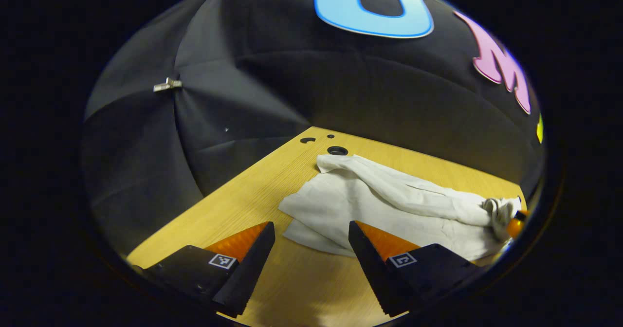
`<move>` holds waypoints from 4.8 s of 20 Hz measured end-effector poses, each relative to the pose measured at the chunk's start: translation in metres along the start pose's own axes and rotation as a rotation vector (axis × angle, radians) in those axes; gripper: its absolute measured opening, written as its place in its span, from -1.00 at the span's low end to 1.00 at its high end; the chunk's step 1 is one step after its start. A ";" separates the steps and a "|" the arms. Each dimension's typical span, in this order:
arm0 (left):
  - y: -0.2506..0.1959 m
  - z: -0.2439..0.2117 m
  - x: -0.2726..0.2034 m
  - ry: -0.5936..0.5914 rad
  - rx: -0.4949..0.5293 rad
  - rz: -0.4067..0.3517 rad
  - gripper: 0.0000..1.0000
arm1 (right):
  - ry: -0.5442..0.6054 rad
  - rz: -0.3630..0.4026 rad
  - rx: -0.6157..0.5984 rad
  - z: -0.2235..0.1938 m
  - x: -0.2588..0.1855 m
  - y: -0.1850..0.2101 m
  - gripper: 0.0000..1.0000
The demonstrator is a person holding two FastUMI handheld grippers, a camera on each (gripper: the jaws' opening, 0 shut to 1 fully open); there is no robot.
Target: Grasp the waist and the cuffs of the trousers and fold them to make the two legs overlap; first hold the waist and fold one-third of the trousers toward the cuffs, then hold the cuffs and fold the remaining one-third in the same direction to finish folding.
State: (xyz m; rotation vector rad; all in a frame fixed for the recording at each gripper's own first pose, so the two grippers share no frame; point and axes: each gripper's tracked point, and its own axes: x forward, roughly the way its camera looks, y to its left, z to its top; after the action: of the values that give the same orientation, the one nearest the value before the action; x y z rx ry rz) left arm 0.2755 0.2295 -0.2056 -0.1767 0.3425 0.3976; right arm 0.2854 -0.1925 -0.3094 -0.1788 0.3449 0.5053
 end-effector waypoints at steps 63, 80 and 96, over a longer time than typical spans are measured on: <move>-0.380 0.137 -0.114 -0.054 -0.067 -0.571 -0.91 | 0.144 -0.410 0.372 -0.032 -0.345 -0.154 0.98; -0.528 -0.040 -0.188 0.251 0.036 -0.792 -0.89 | 0.161 -0.529 0.450 -0.062 -0.381 -0.175 0.98; -0.404 -0.053 -0.257 0.048 0.365 -0.699 0.92 | 0.139 -0.396 0.349 -0.039 -0.353 -0.150 0.99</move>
State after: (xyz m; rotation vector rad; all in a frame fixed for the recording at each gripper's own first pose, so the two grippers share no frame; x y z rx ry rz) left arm 0.2021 -0.2387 -0.1217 0.0576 0.3713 -0.3608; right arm 0.0605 -0.4878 -0.2041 0.0584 0.5139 0.0374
